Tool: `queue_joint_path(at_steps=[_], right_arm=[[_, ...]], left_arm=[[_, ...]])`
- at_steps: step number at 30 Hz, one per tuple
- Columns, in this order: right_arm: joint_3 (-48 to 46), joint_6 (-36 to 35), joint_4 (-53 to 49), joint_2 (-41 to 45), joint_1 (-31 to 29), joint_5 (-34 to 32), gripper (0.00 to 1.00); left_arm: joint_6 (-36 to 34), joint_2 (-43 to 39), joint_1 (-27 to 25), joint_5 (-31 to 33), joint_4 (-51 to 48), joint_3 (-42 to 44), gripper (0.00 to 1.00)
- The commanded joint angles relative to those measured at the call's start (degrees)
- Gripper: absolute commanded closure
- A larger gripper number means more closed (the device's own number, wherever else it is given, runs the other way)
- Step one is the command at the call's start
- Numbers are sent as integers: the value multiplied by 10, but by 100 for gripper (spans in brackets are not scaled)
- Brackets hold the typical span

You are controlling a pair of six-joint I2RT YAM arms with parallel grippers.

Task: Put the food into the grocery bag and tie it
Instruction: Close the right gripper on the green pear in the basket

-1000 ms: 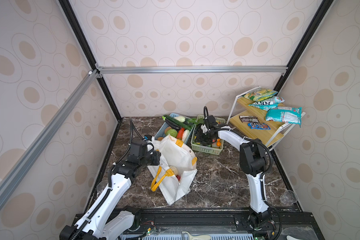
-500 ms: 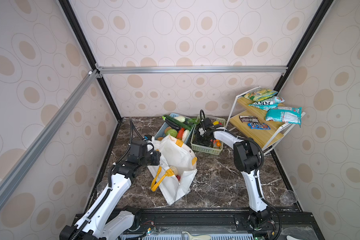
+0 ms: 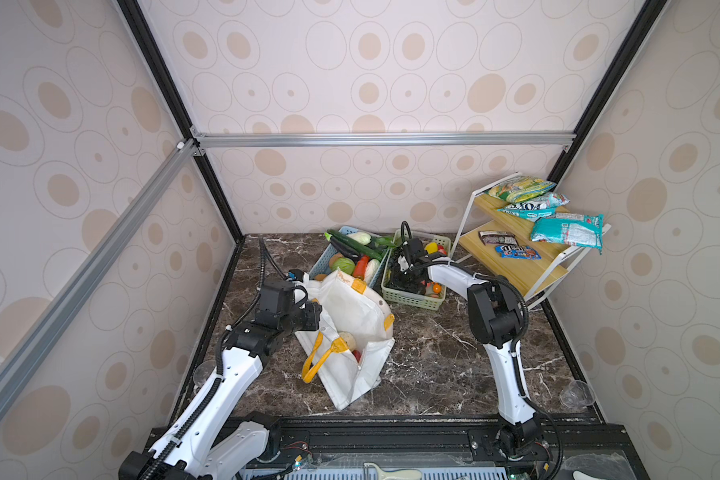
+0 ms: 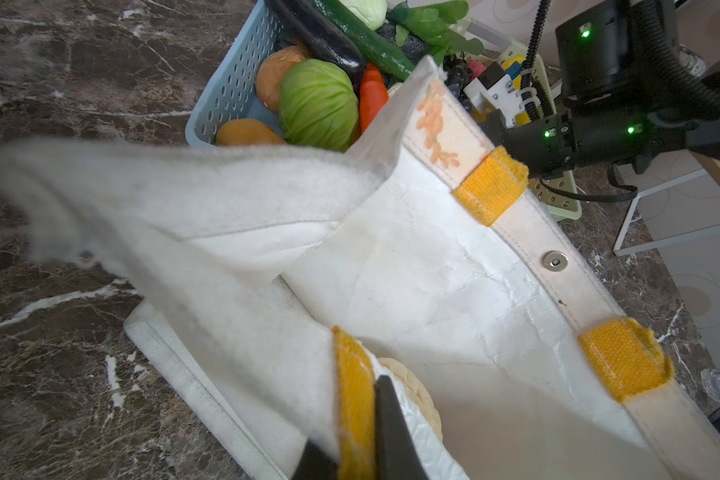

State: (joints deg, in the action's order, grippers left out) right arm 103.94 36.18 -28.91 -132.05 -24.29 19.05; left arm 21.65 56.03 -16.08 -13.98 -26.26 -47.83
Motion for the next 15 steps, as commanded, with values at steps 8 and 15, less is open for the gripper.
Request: queue_joint_path(at_steps=[8, 15], right_arm=[[-55, 10, 18, 59, 13, 14, 73], [-80, 11, 32, 91, 22, 29, 73]], left_arm=[[-1, -15, 1, 5, 11, -8, 100], [0, -13, 1, 5, 15, -5, 100]])
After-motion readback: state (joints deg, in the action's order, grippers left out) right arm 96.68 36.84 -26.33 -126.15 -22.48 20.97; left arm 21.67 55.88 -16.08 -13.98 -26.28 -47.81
